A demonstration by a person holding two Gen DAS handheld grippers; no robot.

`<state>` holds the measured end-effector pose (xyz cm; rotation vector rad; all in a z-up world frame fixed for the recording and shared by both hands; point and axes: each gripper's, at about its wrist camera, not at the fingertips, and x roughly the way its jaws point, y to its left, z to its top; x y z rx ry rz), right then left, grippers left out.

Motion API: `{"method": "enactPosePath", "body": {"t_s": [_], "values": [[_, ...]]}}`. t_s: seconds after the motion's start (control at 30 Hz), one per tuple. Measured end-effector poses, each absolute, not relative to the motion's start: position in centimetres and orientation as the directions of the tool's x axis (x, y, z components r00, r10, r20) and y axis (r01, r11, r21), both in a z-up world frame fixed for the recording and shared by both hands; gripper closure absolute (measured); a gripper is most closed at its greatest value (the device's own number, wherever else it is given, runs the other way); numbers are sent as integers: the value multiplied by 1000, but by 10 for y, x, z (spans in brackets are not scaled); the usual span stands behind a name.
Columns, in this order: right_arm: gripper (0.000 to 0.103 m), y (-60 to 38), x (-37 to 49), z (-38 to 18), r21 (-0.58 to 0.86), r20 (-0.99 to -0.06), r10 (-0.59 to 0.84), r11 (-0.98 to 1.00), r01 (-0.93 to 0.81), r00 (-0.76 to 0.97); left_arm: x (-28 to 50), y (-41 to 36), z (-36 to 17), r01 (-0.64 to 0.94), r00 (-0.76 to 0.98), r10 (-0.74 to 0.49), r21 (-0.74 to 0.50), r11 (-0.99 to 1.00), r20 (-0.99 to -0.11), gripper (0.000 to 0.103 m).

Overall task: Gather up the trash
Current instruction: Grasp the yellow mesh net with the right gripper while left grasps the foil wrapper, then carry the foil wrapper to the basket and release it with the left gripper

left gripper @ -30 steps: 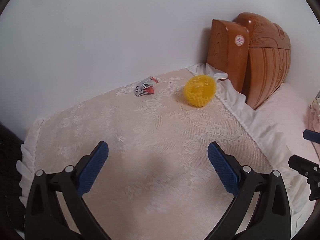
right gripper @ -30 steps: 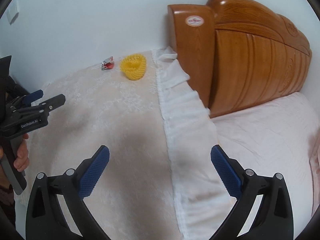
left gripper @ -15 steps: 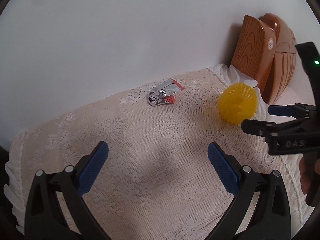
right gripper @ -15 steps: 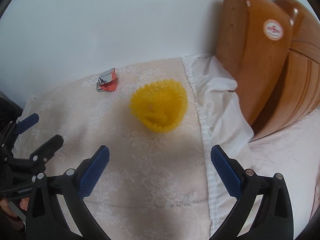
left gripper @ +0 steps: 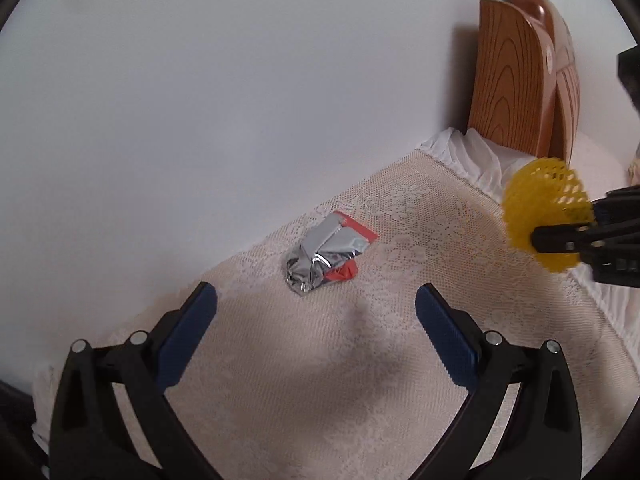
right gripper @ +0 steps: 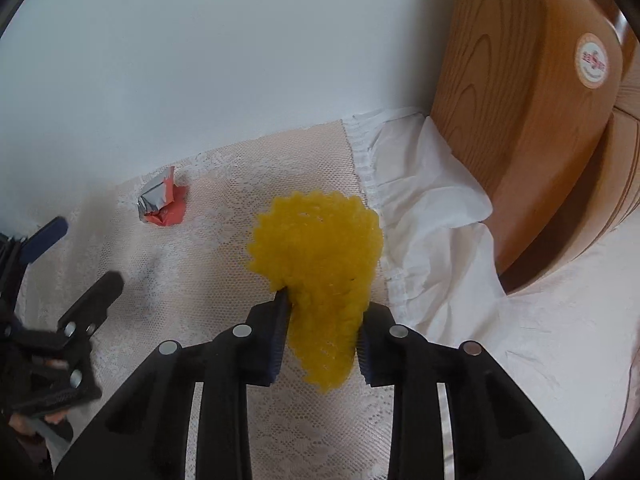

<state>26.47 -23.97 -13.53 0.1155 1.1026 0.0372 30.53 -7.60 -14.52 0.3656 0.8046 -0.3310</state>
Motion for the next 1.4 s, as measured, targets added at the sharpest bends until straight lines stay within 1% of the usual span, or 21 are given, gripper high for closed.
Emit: {"method": "enactPosePath", "body": {"t_s": [0.1,0.23,0.27,0.33,0.4,0.43,0.47,0.5,0.53,0.6,0.83,0.87,0.9,1.3,1.4], "values": [[74,-246,245,-128,141,-878,115,990,21,464,325,-86,-154,494,639,-155,248,833,-753,8],[73,-259,224,-122,179,-870,142,983,35,472,344,-90,-163,542,624,-160,276,794,-765,8],[73,-263,226,-122,188,-869,148,981,39,473,347,-91,-165,546,621,-160,277,791,-767,9],[72,-266,220,-123,211,-866,166,977,43,472,353,-91,-168,557,607,-165,267,786,-778,14],[71,-266,216,-124,233,-863,187,972,42,469,357,-92,-171,574,584,-178,248,780,-792,22],[71,-267,214,-125,242,-863,195,969,42,467,358,-94,-173,579,579,-178,247,777,-796,24],[71,-268,211,-124,250,-862,202,967,42,465,358,-95,-175,584,574,-175,251,772,-800,29],[71,-269,211,-126,255,-861,207,966,42,465,357,-97,-177,591,569,-176,251,767,-803,37],[71,-270,210,-125,255,-861,207,966,41,464,357,-98,-178,595,563,-177,248,765,-807,41],[71,-269,208,-125,248,-863,202,968,40,463,356,-97,-178,594,546,-195,213,776,-815,60],[71,-270,202,-120,234,-865,193,972,32,463,349,-97,-172,531,559,-195,168,830,-806,62],[71,-270,202,-120,233,-865,194,972,29,463,345,-96,-170,524,560,-196,161,837,-805,66],[71,-270,202,-121,233,-865,194,972,28,464,342,-94,-169,518,559,-196,155,841,-806,73],[71,-252,168,-104,238,-848,227,971,-40,479,266,-67,-138,457,589,-204,115,882,-782,78],[71,-247,161,-99,233,-846,230,971,-55,481,252,-63,-132,460,579,-223,89,883,-784,78]]}}
